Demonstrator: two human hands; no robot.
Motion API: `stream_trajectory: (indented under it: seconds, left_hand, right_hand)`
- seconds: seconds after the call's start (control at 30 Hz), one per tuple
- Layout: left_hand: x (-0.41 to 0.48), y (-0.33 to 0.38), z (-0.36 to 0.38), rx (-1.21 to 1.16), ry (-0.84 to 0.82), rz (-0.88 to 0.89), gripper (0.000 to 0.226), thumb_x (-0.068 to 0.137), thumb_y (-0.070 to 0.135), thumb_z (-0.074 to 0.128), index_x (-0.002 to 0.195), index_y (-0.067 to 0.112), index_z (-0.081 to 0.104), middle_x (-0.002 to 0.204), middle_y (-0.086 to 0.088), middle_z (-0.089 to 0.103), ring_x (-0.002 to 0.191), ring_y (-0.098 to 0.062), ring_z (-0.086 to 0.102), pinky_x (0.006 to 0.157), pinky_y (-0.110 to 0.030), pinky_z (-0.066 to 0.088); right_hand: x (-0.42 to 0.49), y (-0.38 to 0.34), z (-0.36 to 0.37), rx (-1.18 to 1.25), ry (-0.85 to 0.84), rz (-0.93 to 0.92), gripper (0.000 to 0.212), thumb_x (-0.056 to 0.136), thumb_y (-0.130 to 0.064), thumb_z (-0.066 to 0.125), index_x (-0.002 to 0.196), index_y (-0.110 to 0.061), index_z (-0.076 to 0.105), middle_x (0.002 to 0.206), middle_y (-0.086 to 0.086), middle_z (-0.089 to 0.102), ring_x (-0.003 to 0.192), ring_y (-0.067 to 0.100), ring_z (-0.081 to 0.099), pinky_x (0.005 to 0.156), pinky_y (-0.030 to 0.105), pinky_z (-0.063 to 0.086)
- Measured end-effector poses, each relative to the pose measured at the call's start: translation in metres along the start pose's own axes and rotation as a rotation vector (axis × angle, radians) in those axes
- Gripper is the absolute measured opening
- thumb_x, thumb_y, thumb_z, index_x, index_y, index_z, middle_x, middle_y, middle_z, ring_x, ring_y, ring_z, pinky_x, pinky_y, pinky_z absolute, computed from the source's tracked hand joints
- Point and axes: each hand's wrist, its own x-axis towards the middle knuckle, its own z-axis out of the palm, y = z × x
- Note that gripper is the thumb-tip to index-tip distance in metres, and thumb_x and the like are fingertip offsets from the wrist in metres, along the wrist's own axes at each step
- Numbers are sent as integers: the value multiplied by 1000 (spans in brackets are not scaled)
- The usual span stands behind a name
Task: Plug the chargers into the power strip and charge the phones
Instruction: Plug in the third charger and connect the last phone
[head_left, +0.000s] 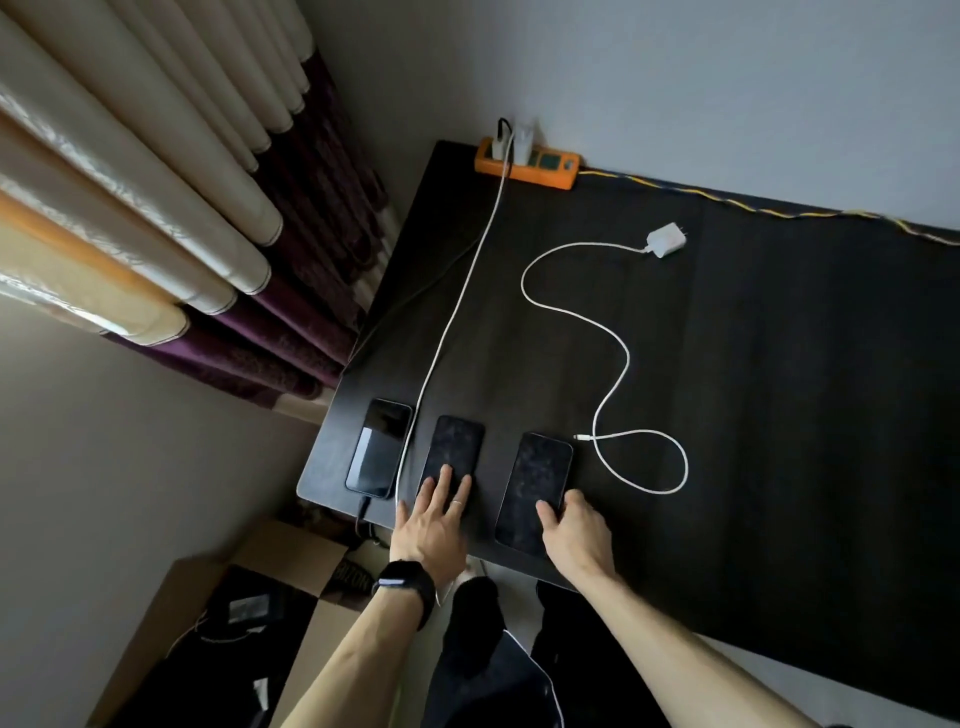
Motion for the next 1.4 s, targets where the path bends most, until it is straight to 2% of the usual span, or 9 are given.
stream_trajectory:
  seconds: [0.17, 0.3, 0.5, 0.67, 0.73, 0.9, 1.1, 1.27, 1.4]
  left_hand:
    - [4, -11, -6, 57, 2, 86, 76, 95, 30, 43, 158, 29, 1, 166, -4, -5, 150, -27, 9, 120, -50, 17]
    - [11, -26, -8, 144, 21, 174, 76, 95, 30, 43, 158, 29, -1, 165, -5, -1, 145, -28, 16, 119, -51, 20]
    - [8, -35, -11, 165, -23, 239, 73, 95, 32, 44, 158, 27, 8, 165, -7, 3, 144, -29, 20, 118, -53, 20]
    - [27, -25, -58, 30, 22, 259, 51, 92, 34, 47, 142, 27, 46, 139, -6, 48, 129, -28, 45, 104, -44, 41]
    - [46, -19, -83, -47, 114, 272, 48, 93, 34, 47, 140, 25, 49, 136, -5, 53, 127, -28, 48, 102, -41, 44]
    - [103, 8, -125, -129, 248, 305, 59, 96, 36, 47, 152, 22, 32, 158, -6, 30, 143, -27, 30, 116, -40, 31]
    - [188, 48, -131, -127, 375, 266, 72, 99, 46, 41, 158, 19, 11, 166, -6, -1, 153, -22, 0, 123, -44, 7]
    - [239, 58, -112, -94, 547, 218, 76, 93, 61, 31, 157, 22, 19, 166, -4, 10, 153, -24, 7, 121, -51, 13]
    - [250, 60, -95, -104, 616, 209, 73, 96, 62, 30, 158, 28, 13, 166, 3, 4, 153, -17, -2, 123, -49, 8]
  right_hand:
    - [8, -6, -7, -53, -91, 76, 36, 92, -52, 55, 90, -16, 49, 95, 11, 71, 81, 37, 71, 75, 42, 59]
    - [1, -19, -18, -206, -41, 69, 43, 91, -55, 57, 105, -14, 55, 105, 13, 72, 95, 37, 69, 78, 38, 54]
    - [-21, -22, -8, -222, 78, 73, 55, 88, -57, 61, 129, -24, 43, 114, 8, 70, 103, 34, 67, 78, 41, 54]
    - [-19, -31, -18, -229, 61, 92, 51, 88, -55, 59, 128, -26, 46, 120, -1, 68, 108, 29, 67, 83, 40, 56]
    - [-8, -40, -39, -168, 107, 86, 44, 89, -51, 59, 126, -28, 52, 120, -6, 68, 110, 26, 66, 84, 38, 54]
    - [47, -66, -118, -32, 337, -19, 35, 94, -45, 56, 124, -27, 55, 110, -11, 70, 101, 20, 67, 75, 34, 50]
    - [159, -88, -195, -78, 406, -100, 47, 96, -39, 57, 139, -25, 43, 134, 2, 55, 109, 25, 64, 80, 38, 48]
    - [232, -93, -227, -249, 411, -135, 55, 98, -31, 55, 148, -28, 31, 154, 8, 28, 106, 35, 63, 70, 35, 42]
    - [276, -80, -234, -346, 380, -149, 75, 94, -16, 58, 154, -37, 18, 165, 5, -1, 107, 31, 59, 69, 35, 48]
